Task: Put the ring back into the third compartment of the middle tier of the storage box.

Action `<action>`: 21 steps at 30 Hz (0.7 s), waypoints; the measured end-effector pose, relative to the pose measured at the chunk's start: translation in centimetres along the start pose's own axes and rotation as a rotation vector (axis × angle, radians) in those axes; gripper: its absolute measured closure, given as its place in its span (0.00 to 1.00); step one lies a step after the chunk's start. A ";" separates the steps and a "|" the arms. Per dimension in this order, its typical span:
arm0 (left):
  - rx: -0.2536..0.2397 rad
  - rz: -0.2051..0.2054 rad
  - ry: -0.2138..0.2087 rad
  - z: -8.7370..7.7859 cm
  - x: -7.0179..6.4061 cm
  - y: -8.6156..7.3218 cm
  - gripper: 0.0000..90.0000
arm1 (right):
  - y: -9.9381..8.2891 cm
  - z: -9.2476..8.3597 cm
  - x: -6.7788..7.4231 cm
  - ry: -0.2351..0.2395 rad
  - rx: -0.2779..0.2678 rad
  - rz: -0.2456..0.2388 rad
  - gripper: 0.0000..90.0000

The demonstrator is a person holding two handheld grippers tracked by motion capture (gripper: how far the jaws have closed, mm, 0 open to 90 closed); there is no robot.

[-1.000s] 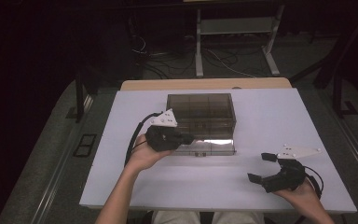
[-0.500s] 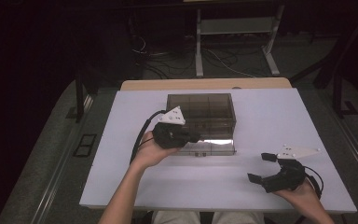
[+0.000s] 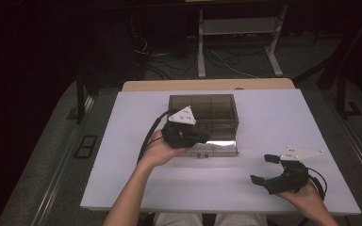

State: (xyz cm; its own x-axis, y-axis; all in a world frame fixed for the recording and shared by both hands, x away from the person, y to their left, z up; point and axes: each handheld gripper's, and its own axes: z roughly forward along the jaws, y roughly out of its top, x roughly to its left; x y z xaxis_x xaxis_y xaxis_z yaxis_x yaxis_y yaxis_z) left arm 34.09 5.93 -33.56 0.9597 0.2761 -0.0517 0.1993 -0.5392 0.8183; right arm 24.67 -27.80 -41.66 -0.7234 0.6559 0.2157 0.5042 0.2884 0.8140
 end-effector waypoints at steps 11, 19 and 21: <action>-0.007 0.001 -0.009 1.4 0.1 0.4 0.96 | 0.0 0.0 -0.1 0.000 0.002 -0.003 0.01; -0.016 -0.007 -0.023 2.7 0.1 0.9 0.96 | 0.0 0.0 -0.1 0.000 0.003 -0.003 0.01; -0.018 -0.009 -0.028 3.0 0.1 0.9 0.96 | 0.0 0.0 -0.1 0.000 0.004 -0.003 0.01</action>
State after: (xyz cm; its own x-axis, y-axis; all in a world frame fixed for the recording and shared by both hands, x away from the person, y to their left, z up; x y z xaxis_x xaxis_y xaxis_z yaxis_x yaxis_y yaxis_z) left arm 34.97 3.09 -34.57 0.9631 0.2584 -0.0747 0.2045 -0.5227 0.8276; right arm 24.73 -27.92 -41.71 -0.7252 0.6547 0.2130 0.5034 0.2933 0.8128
